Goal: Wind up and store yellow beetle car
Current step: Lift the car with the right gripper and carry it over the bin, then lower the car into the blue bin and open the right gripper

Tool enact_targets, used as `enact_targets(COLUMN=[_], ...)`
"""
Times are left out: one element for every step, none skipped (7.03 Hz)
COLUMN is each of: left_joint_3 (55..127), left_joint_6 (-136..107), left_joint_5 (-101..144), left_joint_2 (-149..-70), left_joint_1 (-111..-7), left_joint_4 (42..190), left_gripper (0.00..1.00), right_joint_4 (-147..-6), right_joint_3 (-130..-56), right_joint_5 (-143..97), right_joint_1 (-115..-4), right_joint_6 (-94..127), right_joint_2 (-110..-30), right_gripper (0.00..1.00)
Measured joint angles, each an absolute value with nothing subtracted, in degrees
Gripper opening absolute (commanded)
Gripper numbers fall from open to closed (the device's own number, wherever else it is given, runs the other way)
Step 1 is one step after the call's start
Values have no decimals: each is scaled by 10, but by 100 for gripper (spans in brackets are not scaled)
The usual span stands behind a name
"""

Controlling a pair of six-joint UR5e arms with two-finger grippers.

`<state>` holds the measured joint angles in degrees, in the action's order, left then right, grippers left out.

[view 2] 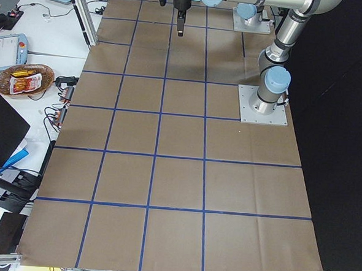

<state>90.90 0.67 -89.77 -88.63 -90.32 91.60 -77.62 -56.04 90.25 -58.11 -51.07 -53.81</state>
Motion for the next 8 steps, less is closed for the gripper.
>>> enact_targets(left_joint_3=[909, 909, 909, 909, 909, 909, 910, 910], left_joint_6=[7, 8, 8, 7, 7, 7, 7, 7], left_joint_5=[-899, -900, -901, -901, -901, -901, -900, -900], left_joint_2=[-886, -885, -884, -884, -884, -884, -884, -885], left_joint_1=[-895, -886, -882, -882, -883, -883, -883, -883], left_joint_4=[918, 920, 921, 921, 921, 922, 922, 922], left_gripper=[100, 100, 100, 100, 100, 100, 100, 100], right_joint_4=[-772, -776, -797, -830, -877, -923, -962, -1003], right_joint_3=[-598, -640, -685, -725, -767, -802, -830, -857], right_joint_5=[902, 903, 906, 913, 920, 925, 924, 920], right_joint_1=[-568, -562, -558, -550, -536, -523, -516, -514], right_joint_6=[-479, -446, -427, -420, -419, -421, -422, -422], right_joint_2=[-554, -574, -589, -598, -607, -616, -624, -630], right_gripper=[5, 5, 5, 5, 5, 5, 5, 5])
